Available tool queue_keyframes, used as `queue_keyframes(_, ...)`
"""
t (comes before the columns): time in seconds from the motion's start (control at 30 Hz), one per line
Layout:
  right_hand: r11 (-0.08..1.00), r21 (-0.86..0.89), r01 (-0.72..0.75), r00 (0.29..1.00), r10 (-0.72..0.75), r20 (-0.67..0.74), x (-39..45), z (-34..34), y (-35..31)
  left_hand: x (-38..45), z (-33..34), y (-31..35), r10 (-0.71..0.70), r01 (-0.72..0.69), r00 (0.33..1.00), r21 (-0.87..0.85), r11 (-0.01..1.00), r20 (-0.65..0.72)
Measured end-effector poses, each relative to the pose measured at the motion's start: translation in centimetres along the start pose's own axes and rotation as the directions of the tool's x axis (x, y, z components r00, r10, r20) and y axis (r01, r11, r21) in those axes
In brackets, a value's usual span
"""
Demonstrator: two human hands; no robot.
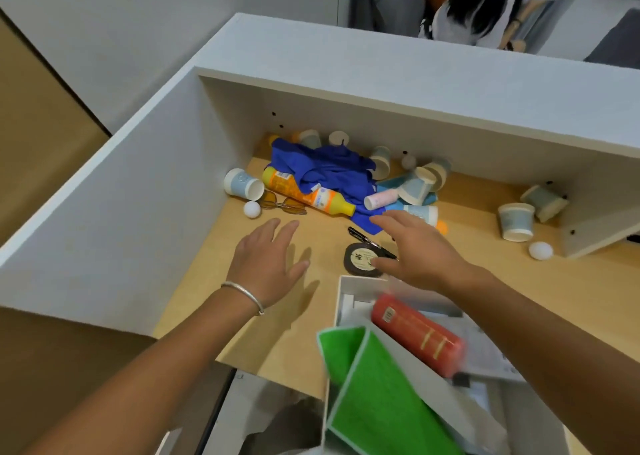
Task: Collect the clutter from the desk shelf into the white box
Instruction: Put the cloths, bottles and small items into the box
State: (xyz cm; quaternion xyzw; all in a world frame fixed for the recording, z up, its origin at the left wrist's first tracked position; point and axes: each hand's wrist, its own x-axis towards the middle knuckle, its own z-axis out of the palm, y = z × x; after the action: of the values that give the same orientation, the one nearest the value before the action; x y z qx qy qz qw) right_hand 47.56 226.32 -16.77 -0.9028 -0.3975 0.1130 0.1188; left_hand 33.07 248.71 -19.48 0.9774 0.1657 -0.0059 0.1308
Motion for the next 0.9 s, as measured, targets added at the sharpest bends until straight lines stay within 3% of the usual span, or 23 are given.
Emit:
queue_keyframes(0.47,0.989,-0.068,-0.133,0.982,0.141,0.127,15.3,7.1,-2.2,15.1,2.2,-12.0,-0.028,0.024,0.999,0.194,0.981,0.021)
queue_keyframes(0.7,0.963,-0.169,-0.21,0.974,0.221,0.05,18.2,9.7,-2.3,18.4,2.3,-14.1,-0.008,-0.063,0.981,0.357,0.932,0.195)
queue_keyframes(0.9,0.938,-0.207,-0.276,0.958,0.286,0.017,18.7,10.0,-2.4,18.5,2.3,-13.1,-0.082,-0.019,0.981,0.512,0.859,0.174)
